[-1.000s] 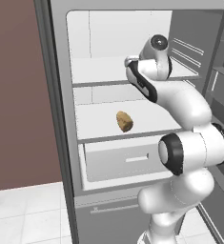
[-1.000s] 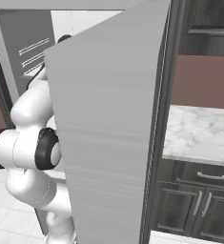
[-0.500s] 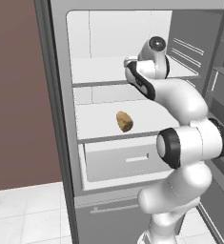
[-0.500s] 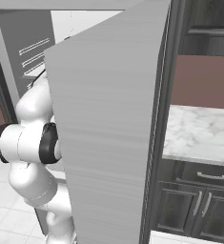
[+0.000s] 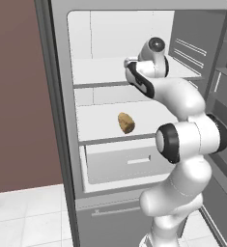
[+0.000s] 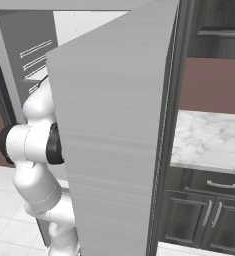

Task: Pick avocado from the fridge and place it on the plate on the counter.

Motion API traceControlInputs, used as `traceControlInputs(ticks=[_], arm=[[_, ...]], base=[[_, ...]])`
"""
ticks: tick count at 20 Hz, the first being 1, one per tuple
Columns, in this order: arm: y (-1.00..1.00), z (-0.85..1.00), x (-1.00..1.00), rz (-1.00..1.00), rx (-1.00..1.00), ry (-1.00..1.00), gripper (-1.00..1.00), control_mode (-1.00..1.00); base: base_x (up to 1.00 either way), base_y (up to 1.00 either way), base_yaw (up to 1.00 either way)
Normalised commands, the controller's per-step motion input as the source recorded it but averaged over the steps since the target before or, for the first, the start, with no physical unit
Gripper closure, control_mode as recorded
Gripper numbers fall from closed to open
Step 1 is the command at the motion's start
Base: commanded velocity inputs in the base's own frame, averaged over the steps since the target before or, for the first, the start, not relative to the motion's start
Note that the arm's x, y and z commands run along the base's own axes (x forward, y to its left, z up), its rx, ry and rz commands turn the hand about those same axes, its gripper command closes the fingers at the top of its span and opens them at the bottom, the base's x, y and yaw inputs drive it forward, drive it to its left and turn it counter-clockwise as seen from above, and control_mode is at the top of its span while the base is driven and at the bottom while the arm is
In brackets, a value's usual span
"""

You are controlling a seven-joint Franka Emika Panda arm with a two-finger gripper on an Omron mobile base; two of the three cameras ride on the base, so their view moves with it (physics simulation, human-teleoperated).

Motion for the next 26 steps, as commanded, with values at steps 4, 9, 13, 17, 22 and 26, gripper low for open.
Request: traceControlInputs(ticks=[4,9,13,17,22,26], arm=[[0.00,-0.05,0.21,0.00,0.00,0.00,1.00,-1.00],[0.00,0.00,0.00,0.00,0.00,0.00,1.00,-1.00],[0.00,0.00,0.00,0.00,0.00,0.00,1.00,-1.00],[0.00,0.11,-0.18,0.00,0.04,-0.15,1.00,-1.00],[0.00,0.56,-0.54,-0.02,0.11,-0.22,1.00,-1.00],[-0.07,0.43,-0.96,0.00,0.09,-0.10,1.00,-1.00]], base=[[0.00,0.00,0.00],[0.00,0.00,0.00],[0.00,0.00,0.00],[0.00,0.00,0.00],[0.00,0.00,0.00],[0.00,0.00,0.00]])
